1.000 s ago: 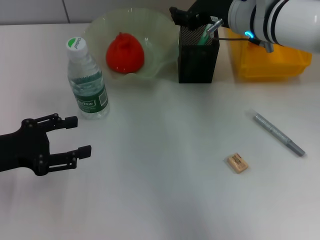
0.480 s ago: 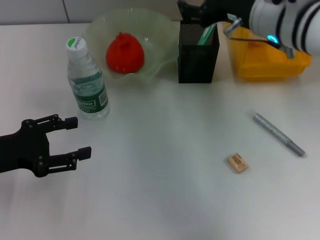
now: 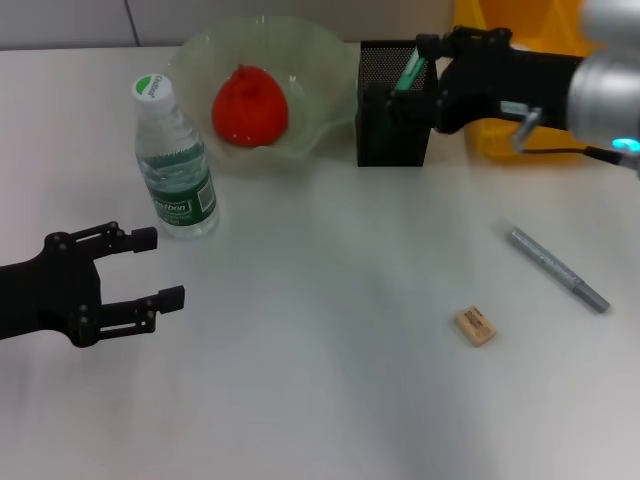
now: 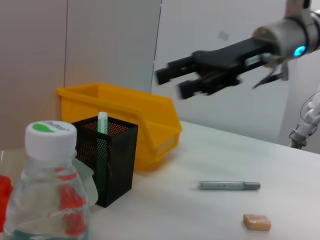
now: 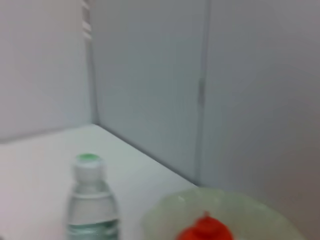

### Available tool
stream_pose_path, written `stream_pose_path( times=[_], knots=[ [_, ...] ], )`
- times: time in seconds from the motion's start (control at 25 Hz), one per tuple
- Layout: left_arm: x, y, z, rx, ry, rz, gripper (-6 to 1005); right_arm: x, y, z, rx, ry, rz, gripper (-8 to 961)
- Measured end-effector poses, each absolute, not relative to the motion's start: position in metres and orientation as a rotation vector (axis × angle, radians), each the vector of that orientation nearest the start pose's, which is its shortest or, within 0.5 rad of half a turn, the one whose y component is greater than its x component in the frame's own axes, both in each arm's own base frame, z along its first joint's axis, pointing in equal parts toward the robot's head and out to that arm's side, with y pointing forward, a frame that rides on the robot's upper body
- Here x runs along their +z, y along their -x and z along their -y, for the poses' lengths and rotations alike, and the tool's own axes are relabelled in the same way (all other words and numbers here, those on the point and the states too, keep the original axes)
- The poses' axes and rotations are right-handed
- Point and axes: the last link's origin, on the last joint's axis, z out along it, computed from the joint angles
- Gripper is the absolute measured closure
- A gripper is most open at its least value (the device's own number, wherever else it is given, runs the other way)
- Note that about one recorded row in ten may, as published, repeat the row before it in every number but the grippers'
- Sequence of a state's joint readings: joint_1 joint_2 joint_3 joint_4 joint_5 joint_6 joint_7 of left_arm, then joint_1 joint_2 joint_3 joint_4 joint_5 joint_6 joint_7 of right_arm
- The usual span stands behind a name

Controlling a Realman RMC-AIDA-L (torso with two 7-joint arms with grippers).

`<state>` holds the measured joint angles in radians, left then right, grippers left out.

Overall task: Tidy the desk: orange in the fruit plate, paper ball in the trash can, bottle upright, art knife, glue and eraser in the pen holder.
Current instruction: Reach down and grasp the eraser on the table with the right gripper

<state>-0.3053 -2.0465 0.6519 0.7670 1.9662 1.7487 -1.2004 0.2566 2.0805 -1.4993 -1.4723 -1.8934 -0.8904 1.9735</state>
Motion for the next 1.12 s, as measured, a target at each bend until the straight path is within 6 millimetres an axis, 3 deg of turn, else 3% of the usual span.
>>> stream_pose_path(
  times=[0.16,0.28,0.48,0.72,1.12],
  knots=[
    [0.038,0.31,-0.265,-0.704,2.694,0.491,199,0.047,-0.176,-0.334,0.614,2.615,-0.369,190],
    [0.039,0.31,-0.265,-0.71,2.684,0.517,199,0.057,-0.186,-0.326,0.649,2.664,-0.361,190],
    [0.039,0.311,-0.265,-0.713,2.683,0.532,199,0.078,-0.224,-0.309,0.647,2.736,-0.384,188],
    [0.039,0.308,-0.267,-0.729,2.681,0.542,199,0.075,-0.239,-0.298,0.592,2.827,-0.34,255],
    [0.036,0.304,-0.269,-0.743,2.679,0.539,199,0.064,-0.241,-0.297,0.472,2.912,-0.313,431]
  ],
)
